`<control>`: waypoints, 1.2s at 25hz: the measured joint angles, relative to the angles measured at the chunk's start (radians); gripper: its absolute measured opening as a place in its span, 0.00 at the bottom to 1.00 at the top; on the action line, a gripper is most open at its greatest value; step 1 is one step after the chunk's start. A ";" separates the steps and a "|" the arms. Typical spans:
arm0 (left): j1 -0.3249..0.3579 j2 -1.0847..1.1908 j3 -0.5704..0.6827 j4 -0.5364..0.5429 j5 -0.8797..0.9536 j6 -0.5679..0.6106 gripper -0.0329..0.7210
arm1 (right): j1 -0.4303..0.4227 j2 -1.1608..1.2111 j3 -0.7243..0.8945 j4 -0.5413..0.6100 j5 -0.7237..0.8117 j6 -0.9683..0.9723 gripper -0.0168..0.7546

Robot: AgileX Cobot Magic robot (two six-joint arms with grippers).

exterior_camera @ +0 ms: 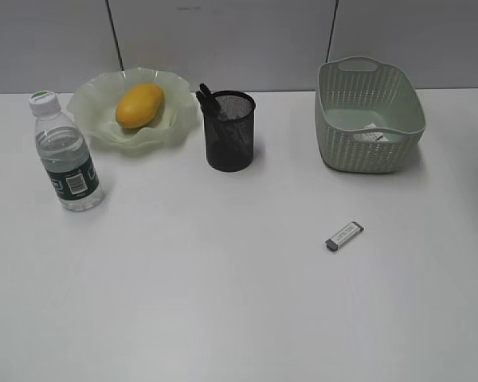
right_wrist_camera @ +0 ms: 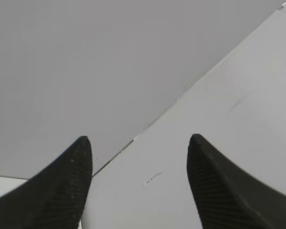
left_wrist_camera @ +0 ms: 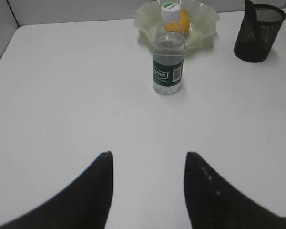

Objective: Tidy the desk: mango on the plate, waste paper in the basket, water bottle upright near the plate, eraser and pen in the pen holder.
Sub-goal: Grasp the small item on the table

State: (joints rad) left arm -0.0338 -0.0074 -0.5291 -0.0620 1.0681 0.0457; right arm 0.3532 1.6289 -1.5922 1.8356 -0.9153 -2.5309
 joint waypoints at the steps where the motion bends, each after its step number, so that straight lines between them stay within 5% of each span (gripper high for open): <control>1: 0.000 0.000 0.000 0.000 0.000 0.000 0.54 | 0.003 -0.001 0.000 -0.001 0.015 0.000 0.67; 15: 0.000 0.000 0.000 0.000 0.000 0.000 0.54 | 0.005 -0.040 0.000 -0.020 0.050 0.076 0.67; 22: 0.000 0.000 0.000 0.000 0.000 0.000 0.54 | 0.005 -0.077 0.002 -0.314 0.193 0.445 0.67; 30: 0.000 0.000 0.000 0.000 0.000 0.000 0.51 | 0.000 -0.182 0.052 -0.843 0.699 1.138 0.52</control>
State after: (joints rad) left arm -0.0338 -0.0074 -0.5291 -0.0625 1.0681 0.0457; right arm 0.3527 1.4466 -1.5406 0.9928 -0.2161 -1.3927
